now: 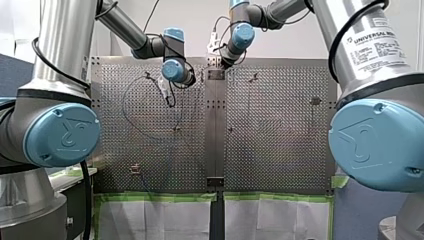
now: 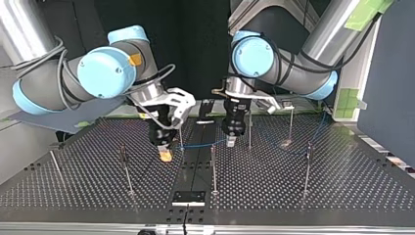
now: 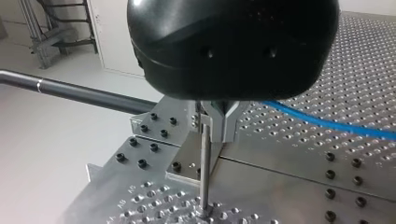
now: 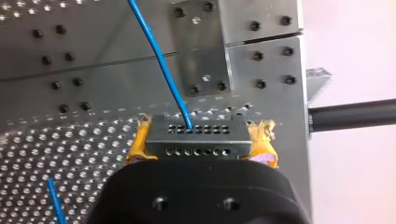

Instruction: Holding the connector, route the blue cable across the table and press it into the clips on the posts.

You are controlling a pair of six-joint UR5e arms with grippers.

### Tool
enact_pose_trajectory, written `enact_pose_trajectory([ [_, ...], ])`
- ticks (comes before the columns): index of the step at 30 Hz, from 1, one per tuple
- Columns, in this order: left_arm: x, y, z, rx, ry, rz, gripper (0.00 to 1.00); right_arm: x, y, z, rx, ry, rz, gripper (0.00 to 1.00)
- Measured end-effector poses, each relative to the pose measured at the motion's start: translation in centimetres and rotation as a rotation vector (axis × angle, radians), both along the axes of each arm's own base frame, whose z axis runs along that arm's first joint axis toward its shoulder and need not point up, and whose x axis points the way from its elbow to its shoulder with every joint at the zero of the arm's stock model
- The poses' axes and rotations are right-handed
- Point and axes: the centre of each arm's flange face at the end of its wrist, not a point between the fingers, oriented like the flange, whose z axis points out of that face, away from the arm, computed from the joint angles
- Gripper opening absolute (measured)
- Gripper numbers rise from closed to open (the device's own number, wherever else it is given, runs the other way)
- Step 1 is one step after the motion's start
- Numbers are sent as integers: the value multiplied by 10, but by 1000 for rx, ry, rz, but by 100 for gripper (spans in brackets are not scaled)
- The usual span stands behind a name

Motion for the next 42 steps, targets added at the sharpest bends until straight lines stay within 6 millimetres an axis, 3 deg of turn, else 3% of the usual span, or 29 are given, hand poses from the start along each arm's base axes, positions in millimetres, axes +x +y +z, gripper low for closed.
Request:
enact_pose_trajectory([
  [14,24,10,12,-14,-43,-16,0,-1,-13,-15,16,15,-14,0],
  [38,81,24,0,1,-28,-20,0,-22,-53,-36,35,28,-63,0],
  [42,95,31,7,-1,-38,-8,0,-27,-60,-37,36,25,-64,0],
])
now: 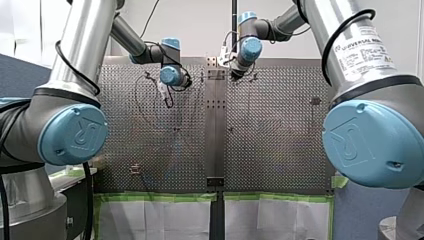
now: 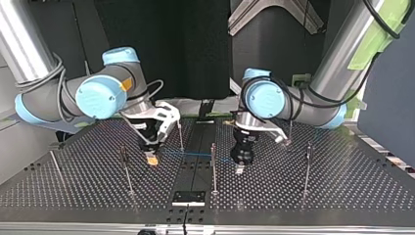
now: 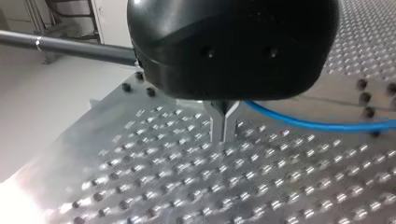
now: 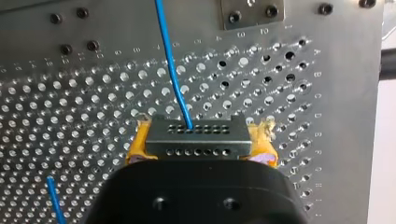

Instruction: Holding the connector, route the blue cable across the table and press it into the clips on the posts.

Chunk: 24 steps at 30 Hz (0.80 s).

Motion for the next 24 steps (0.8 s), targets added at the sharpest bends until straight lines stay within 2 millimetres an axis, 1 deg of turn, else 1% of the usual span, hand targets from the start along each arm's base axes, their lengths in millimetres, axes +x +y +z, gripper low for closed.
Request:
enact_pose_trajectory([
  [4,6,5,7,-3,-9,6,0,-4,-5,1,-1,-2,2,0],
  [5,7,6,7,-3,-9,6,5,-6,-6,1,-1,-2,1,0],
  [6,7,7,7,-3,-8,8,5,-6,-7,1,-1,-2,0,0],
  [7,7,7,7,-3,-7,8,9,-7,-8,1,-1,-2,0,0],
  [8,8,8,7,-2,-6,9,20,-7,-8,1,-1,-1,-1,0],
  [9,8,8,7,-2,-4,9,20,-8,-8,1,-2,-1,-1,0],
  [11,7,9,7,-1,2,11,40,-8,-9,1,-2,0,-2,0],
  [12,7,9,6,1,7,13,40,-8,-9,1,-3,0,-2,0],
  [14,6,10,6,3,14,18,77,-9,-10,1,-3,0,-3,0],
  [15,5,10,5,5,21,22,77,-9,-10,1,-3,1,-4,0],
  [16,5,11,4,7,27,24,91,-9,-10,1,-3,1,-4,0],
  [17,4,11,4,10,33,26,100,-10,-10,1,-4,1,-5,0],
  [21,0,11,2,27,61,31,100,-11,-11,1,-3,2,-5,0],
  [24,-5,11,5,40,75,30,100,-11,-11,1,-3,2,-6,0],
])
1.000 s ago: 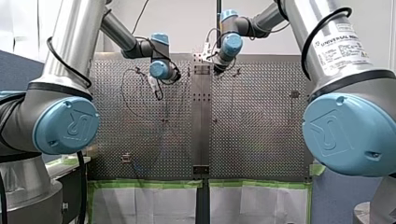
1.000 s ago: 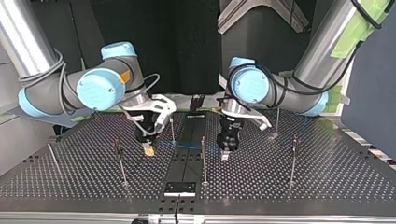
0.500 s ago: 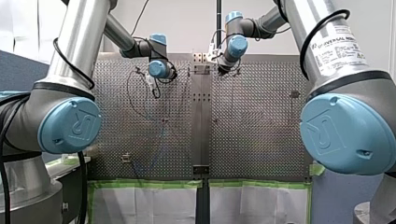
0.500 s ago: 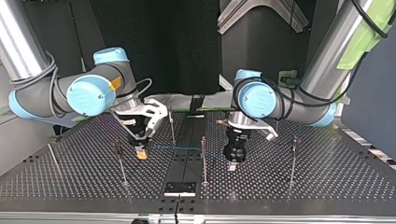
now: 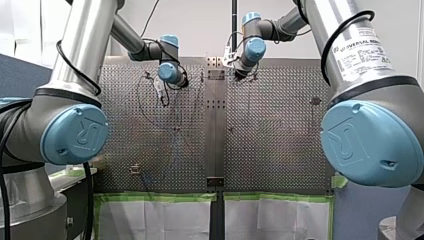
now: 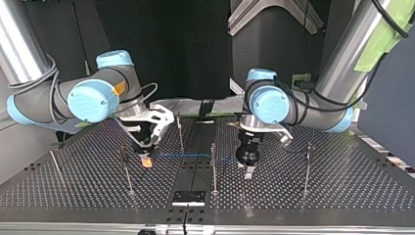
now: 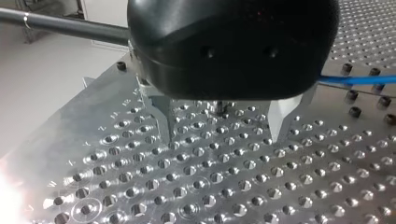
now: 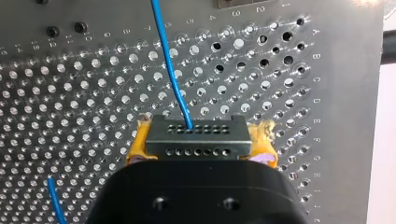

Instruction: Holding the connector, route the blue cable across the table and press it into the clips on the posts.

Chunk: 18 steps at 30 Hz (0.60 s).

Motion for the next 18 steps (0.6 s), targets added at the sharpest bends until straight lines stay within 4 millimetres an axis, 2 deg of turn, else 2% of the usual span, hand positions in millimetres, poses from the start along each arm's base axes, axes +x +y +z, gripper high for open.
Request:
enact_pose_trajectory([
  [9,-27,-9,23,40,21,-25,100,-1,-1,0,0,0,-2,0],
  [18,-52,-18,10,88,106,-56,100,-2,-2,0,2,1,-4,0],
])
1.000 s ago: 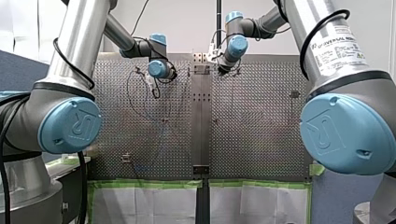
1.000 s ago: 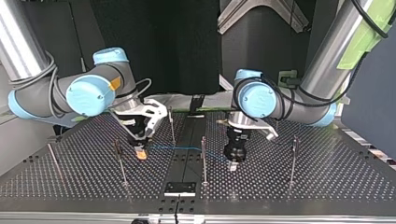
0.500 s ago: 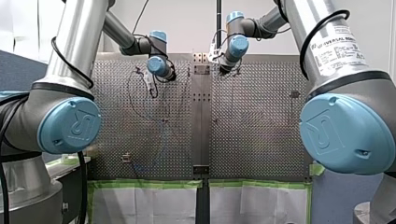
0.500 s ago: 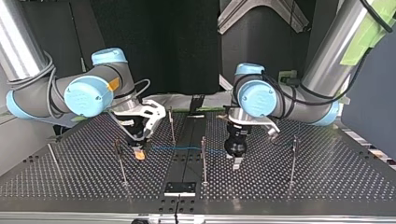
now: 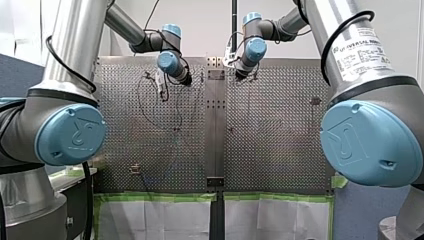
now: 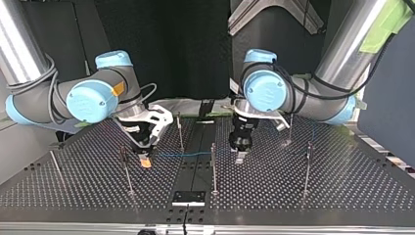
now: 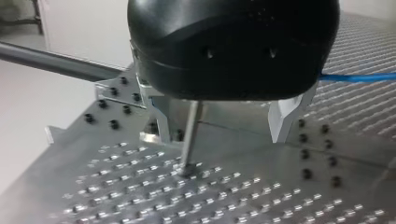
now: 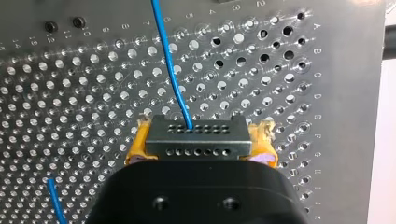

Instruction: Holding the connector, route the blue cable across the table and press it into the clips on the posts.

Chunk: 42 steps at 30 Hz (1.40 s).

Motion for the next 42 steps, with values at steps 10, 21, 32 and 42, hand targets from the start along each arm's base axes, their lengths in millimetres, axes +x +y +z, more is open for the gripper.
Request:
enact_pose_trajectory([
  [10,-32,3,4,1,72,-6,100,0,1,0,1,0,2,0],
  [21,-67,-1,11,7,104,-38,100,1,1,0,2,1,4,0],
  [32,-89,-16,27,20,70,-79,100,0,0,0,2,0,1,0],
  [42,-106,-43,34,56,6,-89,100,-2,-2,0,2,1,-3,0],
])
